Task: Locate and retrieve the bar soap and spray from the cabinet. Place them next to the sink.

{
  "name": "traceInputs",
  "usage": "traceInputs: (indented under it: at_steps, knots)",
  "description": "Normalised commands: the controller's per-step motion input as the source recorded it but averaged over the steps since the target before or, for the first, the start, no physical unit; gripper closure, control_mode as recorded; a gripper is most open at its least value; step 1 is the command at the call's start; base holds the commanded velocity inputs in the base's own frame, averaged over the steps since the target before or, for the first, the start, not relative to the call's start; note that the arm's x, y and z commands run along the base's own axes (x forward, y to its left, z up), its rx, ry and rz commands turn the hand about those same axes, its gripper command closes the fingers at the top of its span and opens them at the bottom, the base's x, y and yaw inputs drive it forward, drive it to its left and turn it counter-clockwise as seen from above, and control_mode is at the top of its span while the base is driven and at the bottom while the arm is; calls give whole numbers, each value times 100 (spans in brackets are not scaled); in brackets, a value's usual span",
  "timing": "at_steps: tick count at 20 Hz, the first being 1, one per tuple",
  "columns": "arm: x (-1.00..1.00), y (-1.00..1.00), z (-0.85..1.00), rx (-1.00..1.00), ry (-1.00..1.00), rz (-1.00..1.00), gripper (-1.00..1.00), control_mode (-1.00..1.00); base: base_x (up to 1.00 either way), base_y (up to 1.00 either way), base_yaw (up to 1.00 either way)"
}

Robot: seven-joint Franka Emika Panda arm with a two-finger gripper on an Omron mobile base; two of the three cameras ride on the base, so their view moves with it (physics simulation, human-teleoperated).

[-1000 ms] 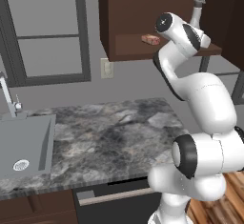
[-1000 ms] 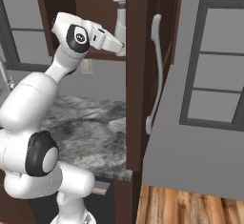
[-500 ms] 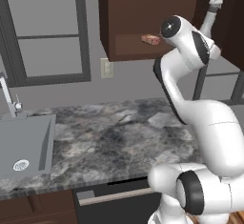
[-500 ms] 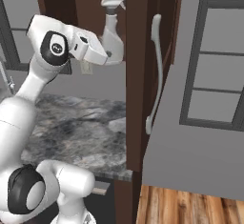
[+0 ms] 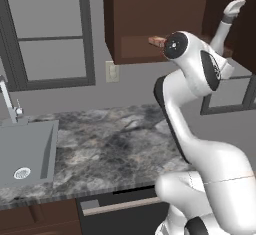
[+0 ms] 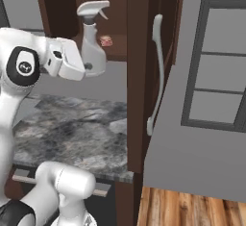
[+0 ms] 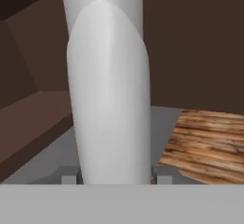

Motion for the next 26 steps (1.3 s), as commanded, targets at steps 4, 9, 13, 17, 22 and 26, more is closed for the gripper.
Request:
traceInputs:
  at_steps: [4,9,13,17,22,26]
  knots:
    - [-84,47,-29,0,-5,0,100,-100,0,0,0]
    - [-87,59,-47,-5,-8,0,100,-100,0,0,0]
    - [-80,64,-54,-10,-6,5,100,-100,0,0,0]
    - [-56,72,-47,-15,2,9,100,-100,0,0,0]
    - [-21,51,-31,-16,5,22,100,-100,0,0,0]
    - [-8,19,-39,-3,-2,16,100,-100,0,0,0]
